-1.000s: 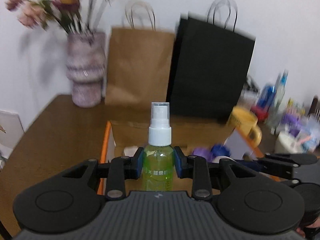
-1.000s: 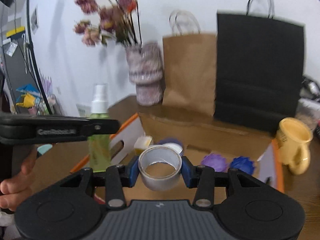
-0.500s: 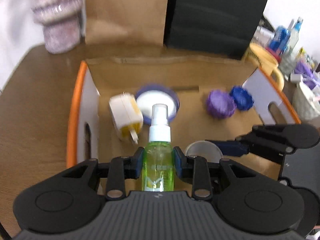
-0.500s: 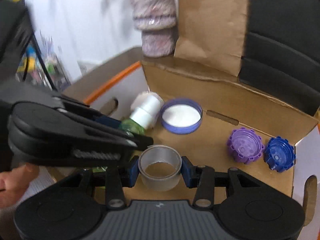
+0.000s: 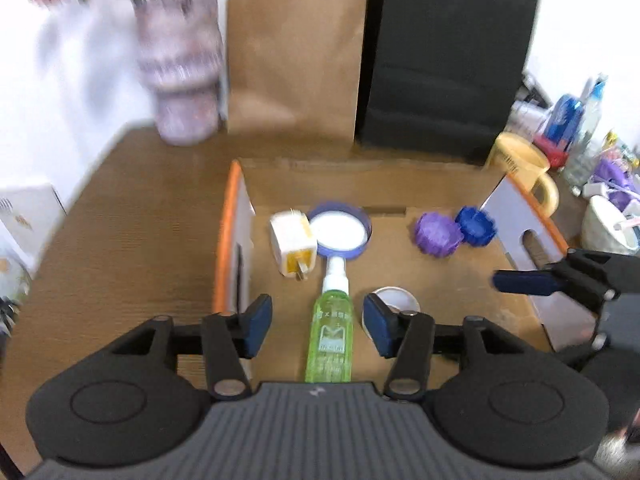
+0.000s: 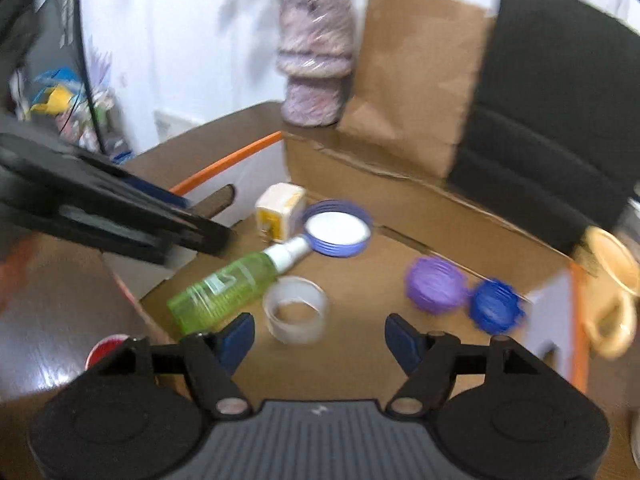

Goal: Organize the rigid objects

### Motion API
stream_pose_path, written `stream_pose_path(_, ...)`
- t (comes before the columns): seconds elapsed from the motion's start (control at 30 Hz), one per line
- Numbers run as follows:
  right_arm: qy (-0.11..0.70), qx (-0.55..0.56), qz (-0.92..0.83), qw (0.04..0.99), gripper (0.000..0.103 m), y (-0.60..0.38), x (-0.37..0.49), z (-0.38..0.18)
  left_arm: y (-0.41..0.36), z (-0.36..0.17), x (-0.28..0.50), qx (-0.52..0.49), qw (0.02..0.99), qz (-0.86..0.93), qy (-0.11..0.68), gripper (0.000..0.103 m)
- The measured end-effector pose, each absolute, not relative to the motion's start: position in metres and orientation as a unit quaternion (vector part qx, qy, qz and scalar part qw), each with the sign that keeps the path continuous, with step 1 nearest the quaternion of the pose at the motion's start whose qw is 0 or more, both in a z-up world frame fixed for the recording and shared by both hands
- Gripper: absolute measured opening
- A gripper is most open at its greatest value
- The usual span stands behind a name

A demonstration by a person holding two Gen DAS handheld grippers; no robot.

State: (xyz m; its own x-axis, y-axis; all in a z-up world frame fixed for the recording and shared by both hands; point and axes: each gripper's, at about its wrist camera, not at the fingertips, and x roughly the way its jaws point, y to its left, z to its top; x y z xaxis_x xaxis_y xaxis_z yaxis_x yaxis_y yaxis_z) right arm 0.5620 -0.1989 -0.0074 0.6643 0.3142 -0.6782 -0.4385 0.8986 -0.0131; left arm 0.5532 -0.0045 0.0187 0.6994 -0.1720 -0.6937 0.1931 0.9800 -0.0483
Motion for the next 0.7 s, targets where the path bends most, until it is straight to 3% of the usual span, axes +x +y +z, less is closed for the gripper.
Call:
stream_pose_path(0.07, 0.327, -0.070, 0.199, 0.921, 0.072, -0.215, 0.538, 0.004, -0.004, 0.028, 0.520, 0.021, 0.938, -0.094, 0.332, 0.068)
stream_pose_path(0.33, 0.221, -0.043, 0.155, 0.962, 0.082, -0.246, 0.430, 0.031, -0.020, 0.046, 0.397, 0.022, 0.974, -0.077, 0.211, 0.071)
stream_pose_path(0.7, 0.156, 0.009, 0.108, 0.982, 0.089, -0.265, 0.298, 0.017, -0.028, 0.036, 0.262, 0.017, 0.989, -0.090, 0.119, 0.079)
